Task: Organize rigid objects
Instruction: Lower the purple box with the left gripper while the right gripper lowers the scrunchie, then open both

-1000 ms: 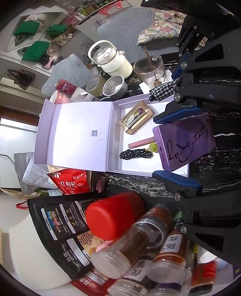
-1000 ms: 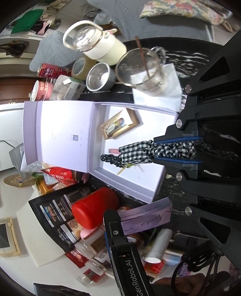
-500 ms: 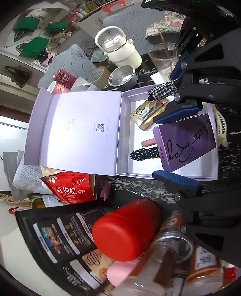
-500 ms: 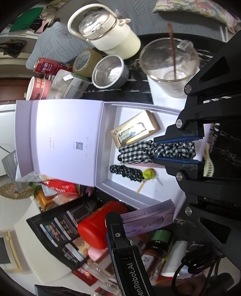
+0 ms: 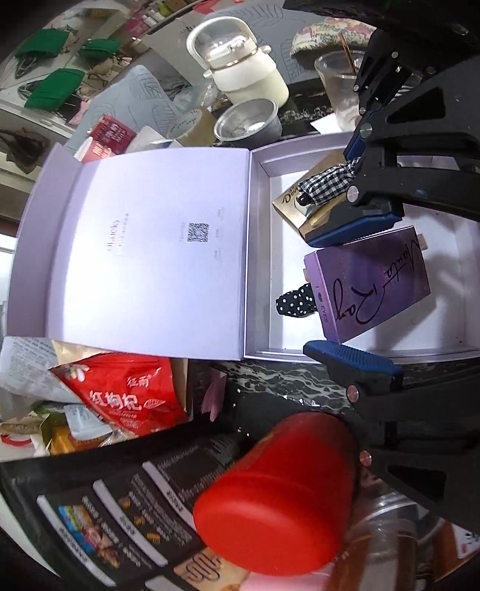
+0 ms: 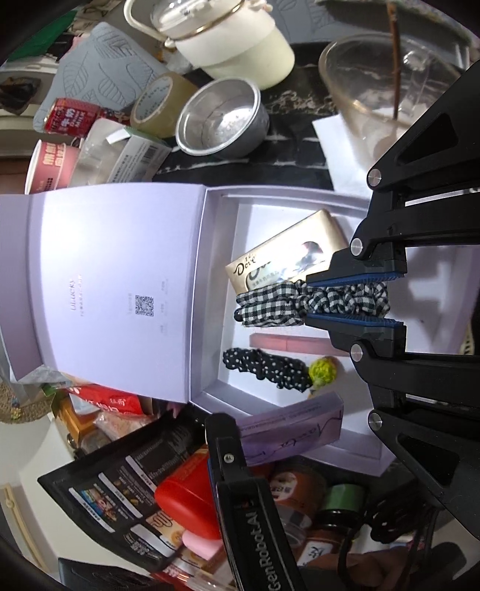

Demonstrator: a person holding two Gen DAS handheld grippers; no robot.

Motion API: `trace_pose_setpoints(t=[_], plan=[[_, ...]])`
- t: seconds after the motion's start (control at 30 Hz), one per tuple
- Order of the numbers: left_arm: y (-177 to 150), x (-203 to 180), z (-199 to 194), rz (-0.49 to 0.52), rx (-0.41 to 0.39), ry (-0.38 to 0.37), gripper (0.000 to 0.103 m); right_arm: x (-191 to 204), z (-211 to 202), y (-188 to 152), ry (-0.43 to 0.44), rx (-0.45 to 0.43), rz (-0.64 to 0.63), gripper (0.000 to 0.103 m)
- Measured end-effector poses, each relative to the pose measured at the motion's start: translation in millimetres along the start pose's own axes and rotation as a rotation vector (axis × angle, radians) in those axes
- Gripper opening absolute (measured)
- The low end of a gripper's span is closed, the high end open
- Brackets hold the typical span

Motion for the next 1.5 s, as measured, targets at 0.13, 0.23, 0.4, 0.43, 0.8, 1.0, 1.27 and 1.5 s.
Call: trace_pose_setpoints(t=[0.13,0.23,0.4,0.43,0.8,1.0,1.27,1.5], plan=[[1,-4,15,0.026,0.016,0.006,0.052,-2,11,0,-0.001,0.016,-0.006,0.014],[1,-8,24,0.045,0.025,0.017,0.052,-4,18,-1,-0.005,0.024,-0.009,0.014],[0,-13,36,0.057,0.042,0.028,0.052,-8,28,-4,0.004,0.043,0.001,0.015],[-1,-14,38,0.058,0.046,0.031,0.052,-8,30,-4,0.005,0.045,-0.001,0.015],[-4,-10,55,0.043,0.099,0.076,0.052,-6,42,-6,-0.011,0.078,-0.018,0.017],[-5,-6,54,0.025,0.123,0.059,0.052,-6,38,-5,-0.027,0.079,-0.007,0.018],[-6,-5,37,0.031,0.113,0.048,0.052,-8,21,-2,-0.064,0.058,-0.005,0.028],[-1,-7,14,0.036,0.082,0.050,0.074,-9,-4,5,-0.094,0.022,-0.016,0.028]])
Point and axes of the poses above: each gripper's, at about its wrist camera, not at the fingertips, and z roughly the way its jaws point, x to its left, y to its top, the point moved 4 cm from there along z, roughly the way its jaws point, and after that the axes turned 9 degrees about y, right-handed, at the moved point
